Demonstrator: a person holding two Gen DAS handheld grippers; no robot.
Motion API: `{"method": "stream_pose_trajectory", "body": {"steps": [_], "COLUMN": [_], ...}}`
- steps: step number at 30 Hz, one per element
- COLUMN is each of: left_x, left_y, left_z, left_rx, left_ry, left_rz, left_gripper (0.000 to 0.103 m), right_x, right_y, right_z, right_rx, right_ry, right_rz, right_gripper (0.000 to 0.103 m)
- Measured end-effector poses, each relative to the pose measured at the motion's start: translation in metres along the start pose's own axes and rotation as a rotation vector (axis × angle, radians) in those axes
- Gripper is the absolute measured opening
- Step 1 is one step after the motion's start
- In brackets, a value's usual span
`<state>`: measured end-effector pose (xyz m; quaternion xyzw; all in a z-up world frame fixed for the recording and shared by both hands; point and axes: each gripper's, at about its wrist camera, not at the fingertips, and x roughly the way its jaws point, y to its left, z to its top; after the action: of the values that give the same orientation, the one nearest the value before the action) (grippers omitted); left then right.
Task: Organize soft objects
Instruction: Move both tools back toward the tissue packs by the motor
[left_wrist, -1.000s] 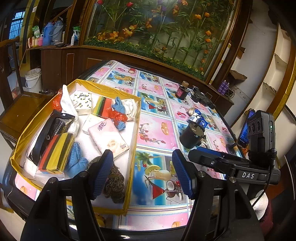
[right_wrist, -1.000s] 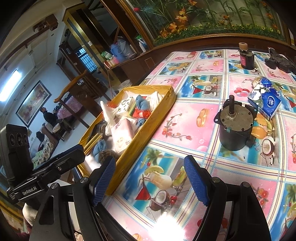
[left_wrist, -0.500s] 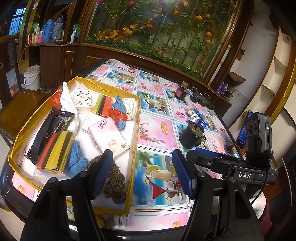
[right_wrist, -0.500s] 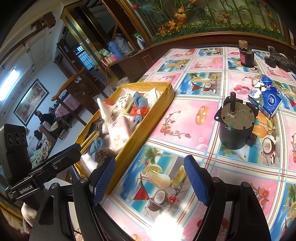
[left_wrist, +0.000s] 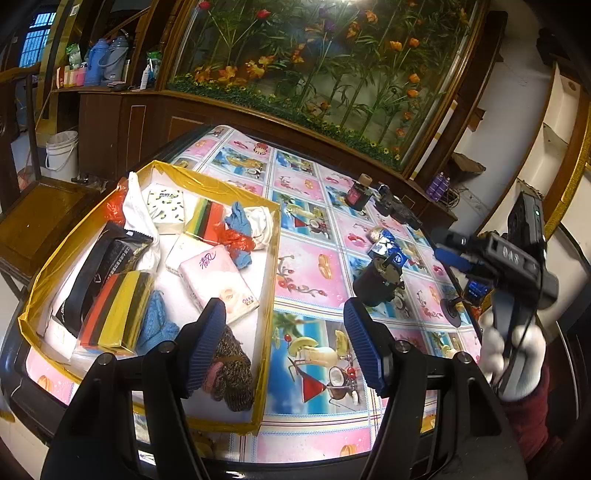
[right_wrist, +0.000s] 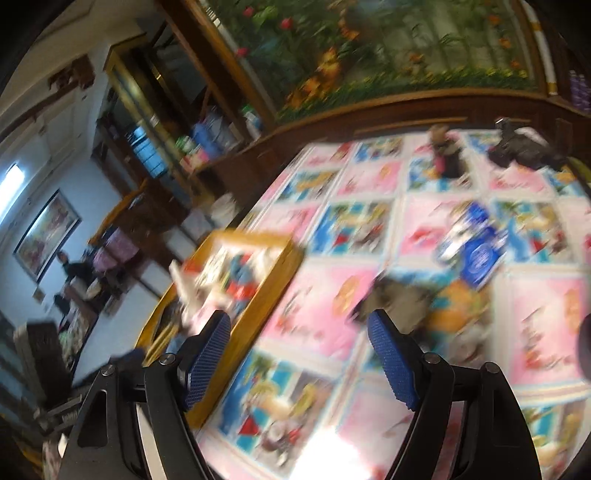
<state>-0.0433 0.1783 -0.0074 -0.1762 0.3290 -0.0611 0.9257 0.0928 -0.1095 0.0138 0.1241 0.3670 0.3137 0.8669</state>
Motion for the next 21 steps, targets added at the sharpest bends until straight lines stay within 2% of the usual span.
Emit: {"method": "stream_pose_trajectory", "body": {"steps": [3,8,12,18,19,21], "left_x": [0.002,0.005,0.008,0.027,0.03,0.039], "left_y": [0.004,0.003,-0.003,-0.005,-0.006,-0.007], "left_z": [0.0,0.004,0.014,0.025,0.027,0.034], "left_rx": [-0.013,0.003,0.023,0.019,0.017,0.016], "left_ry": [0.0,0.01,0.003,0.029,0.033,0.041], "left_rz": [-0.015,-0.04,-0.062,-0.089,-0.093,-0.098], "left_gripper": [0.069,0.069,0.069,0.069,0.069,0.069], "right_x": [-0.009,0.002,0.023,0.068,0.077,0.097], "right_y": [-0.026,-0.072,-0.108,-0.144,-0.15,-0.158], "right_z": [0.021,0.035,0.046,0.057,0.059,0.061], "right_rx": [0.042,0.168,0.269,0.347,0.372,0.428], "right_ry": [-0.032,-0.015,0.005,0.039,0.058,0.106], "right_rz": [-0.056,-0.089,-0.129,-0.172,-0.159,-0.059], "right_gripper": [0.082,0.082,0.082,0.081,0.08,0.079]}}
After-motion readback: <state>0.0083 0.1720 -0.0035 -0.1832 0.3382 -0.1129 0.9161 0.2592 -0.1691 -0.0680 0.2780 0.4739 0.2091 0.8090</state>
